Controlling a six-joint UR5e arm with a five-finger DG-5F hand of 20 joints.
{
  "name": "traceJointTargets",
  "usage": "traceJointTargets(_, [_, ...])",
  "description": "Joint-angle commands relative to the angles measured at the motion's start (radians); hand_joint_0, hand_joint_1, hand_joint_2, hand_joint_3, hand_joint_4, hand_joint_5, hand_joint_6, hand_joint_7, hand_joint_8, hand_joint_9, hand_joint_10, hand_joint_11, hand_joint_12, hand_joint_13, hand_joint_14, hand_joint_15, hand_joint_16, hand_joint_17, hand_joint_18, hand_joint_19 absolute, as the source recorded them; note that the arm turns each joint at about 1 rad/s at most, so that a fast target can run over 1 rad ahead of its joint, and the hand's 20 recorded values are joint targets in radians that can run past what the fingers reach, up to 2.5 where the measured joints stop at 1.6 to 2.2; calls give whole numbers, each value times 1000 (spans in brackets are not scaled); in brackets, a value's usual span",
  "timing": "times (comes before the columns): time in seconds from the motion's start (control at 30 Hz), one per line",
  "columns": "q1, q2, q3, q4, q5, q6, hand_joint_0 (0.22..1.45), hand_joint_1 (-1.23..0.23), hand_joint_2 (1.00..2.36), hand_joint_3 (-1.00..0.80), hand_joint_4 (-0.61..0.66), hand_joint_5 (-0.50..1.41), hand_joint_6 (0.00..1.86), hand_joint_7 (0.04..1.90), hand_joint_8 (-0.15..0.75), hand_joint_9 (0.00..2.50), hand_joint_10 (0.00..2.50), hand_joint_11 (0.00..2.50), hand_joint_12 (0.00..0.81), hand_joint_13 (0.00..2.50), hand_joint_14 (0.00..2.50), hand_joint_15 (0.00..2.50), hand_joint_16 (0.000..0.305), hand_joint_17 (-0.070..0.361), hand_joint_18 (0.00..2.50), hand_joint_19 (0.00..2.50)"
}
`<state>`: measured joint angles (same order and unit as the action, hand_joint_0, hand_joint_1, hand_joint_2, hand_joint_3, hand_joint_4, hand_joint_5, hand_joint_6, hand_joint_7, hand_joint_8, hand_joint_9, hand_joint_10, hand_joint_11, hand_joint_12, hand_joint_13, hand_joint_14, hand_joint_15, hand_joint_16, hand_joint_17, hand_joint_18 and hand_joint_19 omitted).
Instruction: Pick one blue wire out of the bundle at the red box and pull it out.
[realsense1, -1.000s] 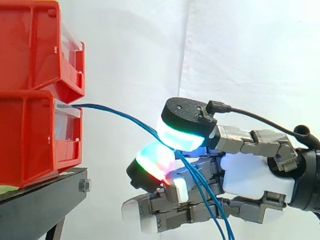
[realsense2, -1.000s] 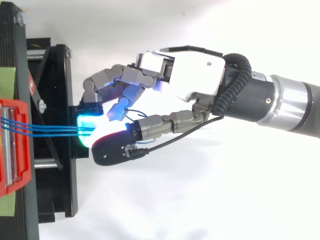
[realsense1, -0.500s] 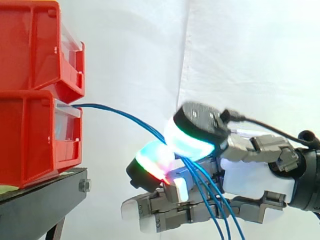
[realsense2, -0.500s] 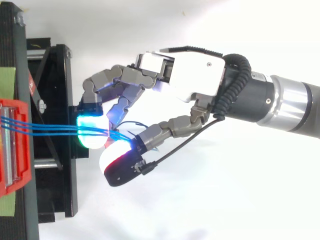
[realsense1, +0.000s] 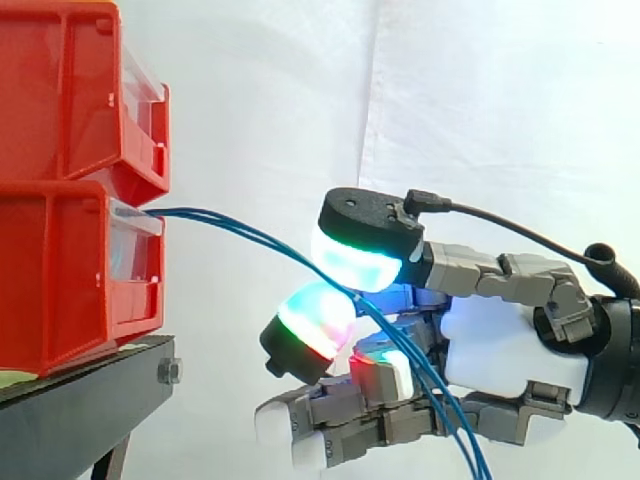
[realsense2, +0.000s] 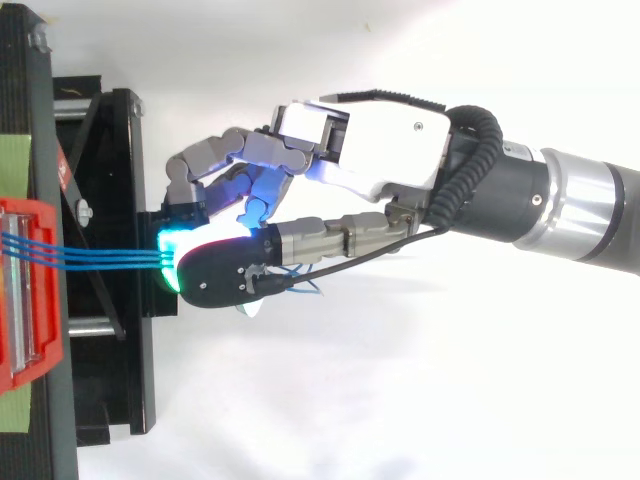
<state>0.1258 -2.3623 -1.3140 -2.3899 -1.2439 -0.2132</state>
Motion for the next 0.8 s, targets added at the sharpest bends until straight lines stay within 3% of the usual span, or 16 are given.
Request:
traceJointTargets(0.0, [-2,0,-1,0,0,0,553,-697,1004,-82,194,-74,775,1282,311,1278,24,794,431,736,13,353,69,156,644,311])
traceJointTargets(0.37, [-3,0,-1,0,1,0,582,-864,1019,-189,184,-128,844,1306,251,1095,30,866,358,614,15,362,54,121,503,309])
traceJointTargets(0.77, [-3,0,-1,0,1,-2,656,-949,1009,-384,168,-143,854,1255,244,1014,29,867,355,575,14,342,54,121,487,267])
